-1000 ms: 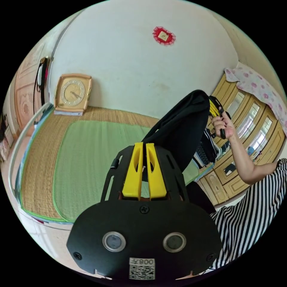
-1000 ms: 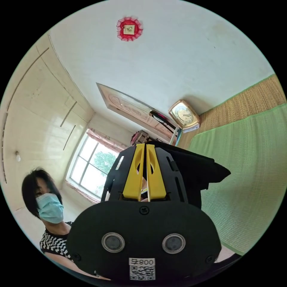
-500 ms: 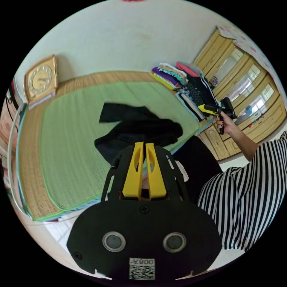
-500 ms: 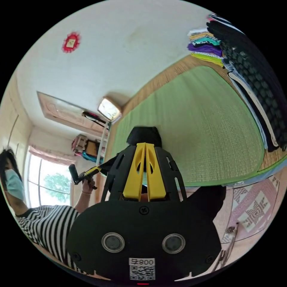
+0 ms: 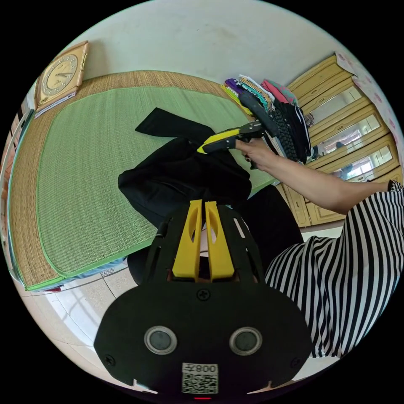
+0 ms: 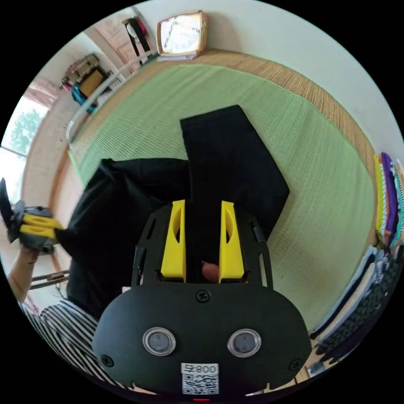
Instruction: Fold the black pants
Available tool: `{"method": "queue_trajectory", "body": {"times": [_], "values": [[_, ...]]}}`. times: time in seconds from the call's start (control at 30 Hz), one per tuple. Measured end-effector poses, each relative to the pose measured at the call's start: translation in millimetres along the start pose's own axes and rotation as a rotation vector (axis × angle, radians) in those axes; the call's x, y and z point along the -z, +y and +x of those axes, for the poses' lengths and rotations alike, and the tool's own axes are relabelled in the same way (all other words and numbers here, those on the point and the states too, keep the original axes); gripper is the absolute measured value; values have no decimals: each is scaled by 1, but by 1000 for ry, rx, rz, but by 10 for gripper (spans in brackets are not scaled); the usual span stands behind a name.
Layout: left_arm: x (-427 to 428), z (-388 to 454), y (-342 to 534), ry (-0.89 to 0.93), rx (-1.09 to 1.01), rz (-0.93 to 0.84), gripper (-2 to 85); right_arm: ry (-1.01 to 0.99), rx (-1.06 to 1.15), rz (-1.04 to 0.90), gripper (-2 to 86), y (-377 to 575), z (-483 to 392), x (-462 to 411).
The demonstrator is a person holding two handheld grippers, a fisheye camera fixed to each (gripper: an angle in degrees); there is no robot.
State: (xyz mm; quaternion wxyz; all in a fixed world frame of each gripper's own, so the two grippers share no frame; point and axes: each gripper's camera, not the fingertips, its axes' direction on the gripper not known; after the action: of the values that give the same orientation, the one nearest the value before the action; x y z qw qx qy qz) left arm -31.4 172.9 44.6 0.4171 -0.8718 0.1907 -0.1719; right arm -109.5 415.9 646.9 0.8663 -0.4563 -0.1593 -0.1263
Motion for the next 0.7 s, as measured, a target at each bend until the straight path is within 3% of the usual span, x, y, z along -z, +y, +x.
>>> {"method": "queue_trajectory", "body": {"times": [0.23, 0.5, 0.7], "values": [[33, 1, 4, 18, 29, 94, 10, -97, -23, 26, 32, 11, 29, 18], [143, 4, 21, -25, 21, 428, 9, -428, -378, 482, 18, 155, 156, 152], [211, 32, 10, -133, -138, 548, 9, -635, -452, 799, 15, 272, 183, 213]]}}
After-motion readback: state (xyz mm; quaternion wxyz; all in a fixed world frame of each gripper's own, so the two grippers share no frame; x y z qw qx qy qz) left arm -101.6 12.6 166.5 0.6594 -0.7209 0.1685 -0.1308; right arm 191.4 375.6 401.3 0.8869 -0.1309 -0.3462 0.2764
